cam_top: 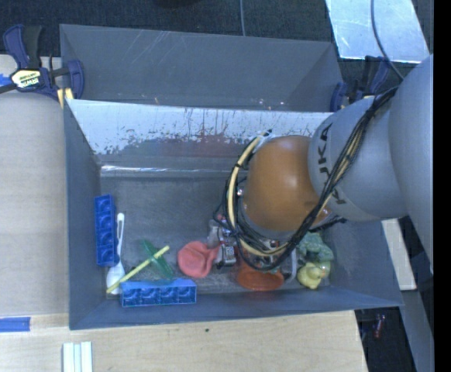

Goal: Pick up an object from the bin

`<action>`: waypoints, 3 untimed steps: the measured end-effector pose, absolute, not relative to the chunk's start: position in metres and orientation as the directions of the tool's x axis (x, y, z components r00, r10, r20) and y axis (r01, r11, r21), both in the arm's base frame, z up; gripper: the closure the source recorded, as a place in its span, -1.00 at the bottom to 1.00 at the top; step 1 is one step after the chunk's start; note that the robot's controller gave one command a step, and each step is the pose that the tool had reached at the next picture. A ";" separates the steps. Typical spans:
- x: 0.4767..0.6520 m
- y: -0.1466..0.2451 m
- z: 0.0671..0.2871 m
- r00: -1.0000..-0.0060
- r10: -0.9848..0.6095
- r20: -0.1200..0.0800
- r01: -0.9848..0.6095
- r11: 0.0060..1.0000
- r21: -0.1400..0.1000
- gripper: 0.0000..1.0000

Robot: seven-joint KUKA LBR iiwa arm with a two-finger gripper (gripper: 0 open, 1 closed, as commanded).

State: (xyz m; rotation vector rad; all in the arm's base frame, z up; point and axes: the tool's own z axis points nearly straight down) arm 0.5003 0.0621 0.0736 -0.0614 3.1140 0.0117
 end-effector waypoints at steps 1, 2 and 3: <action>0.500 0.062 0.074 -0.999 -0.039 -0.027 -0.039 0.999 0.007 1.00; 0.508 0.057 0.135 -0.999 -0.041 -0.021 -0.041 0.999 0.006 1.00; 0.508 0.058 0.211 -0.999 -0.052 -0.015 -0.052 0.999 0.005 1.00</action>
Offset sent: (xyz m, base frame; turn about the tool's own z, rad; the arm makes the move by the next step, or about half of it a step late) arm 0.0194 -0.0103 0.1360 -0.0016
